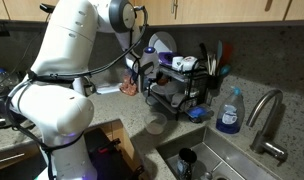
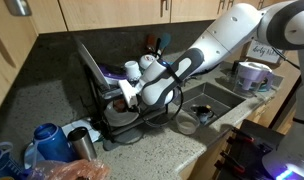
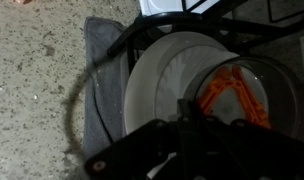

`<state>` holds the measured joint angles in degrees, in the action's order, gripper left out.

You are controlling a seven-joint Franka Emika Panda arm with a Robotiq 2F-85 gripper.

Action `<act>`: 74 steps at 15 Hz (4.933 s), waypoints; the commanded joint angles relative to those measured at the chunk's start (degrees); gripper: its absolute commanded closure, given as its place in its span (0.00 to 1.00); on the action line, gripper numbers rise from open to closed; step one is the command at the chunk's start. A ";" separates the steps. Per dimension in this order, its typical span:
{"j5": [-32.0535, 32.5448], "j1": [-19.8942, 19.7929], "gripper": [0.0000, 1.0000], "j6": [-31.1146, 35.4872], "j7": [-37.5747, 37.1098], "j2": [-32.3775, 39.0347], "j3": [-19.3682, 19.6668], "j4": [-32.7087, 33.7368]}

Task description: Get the black bowl and put it on top of the white bowl on the lower level of the plate dryer

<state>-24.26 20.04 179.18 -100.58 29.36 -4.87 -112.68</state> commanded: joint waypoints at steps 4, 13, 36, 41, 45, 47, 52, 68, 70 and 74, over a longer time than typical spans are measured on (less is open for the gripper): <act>-0.87 0.16 0.99 4.53 -0.72 1.03 -0.22 -0.24; -1.43 -0.68 0.99 8.96 0.28 2.78 -1.66 0.04; -1.06 -3.90 0.99 12.76 1.40 7.40 -5.40 2.73; -1.37 -4.52 0.84 12.81 1.25 8.03 -5.31 3.22; -1.55 -4.59 0.50 13.32 1.19 7.52 -5.22 2.79; -1.61 -4.59 0.35 13.91 1.31 7.07 -5.31 2.44; -1.93 -4.49 0.36 16.41 2.41 5.67 -5.87 1.25; 0.33 -11.73 1.00 17.31 0.93 1.33 -15.85 -2.89; 1.47 -15.41 1.00 16.26 0.95 1.13 -20.41 -4.00; 5.69 -25.79 0.98 12.22 1.50 1.94 -33.23 -6.43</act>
<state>-21.09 1.19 195.21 -98.26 33.85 -30.16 -115.43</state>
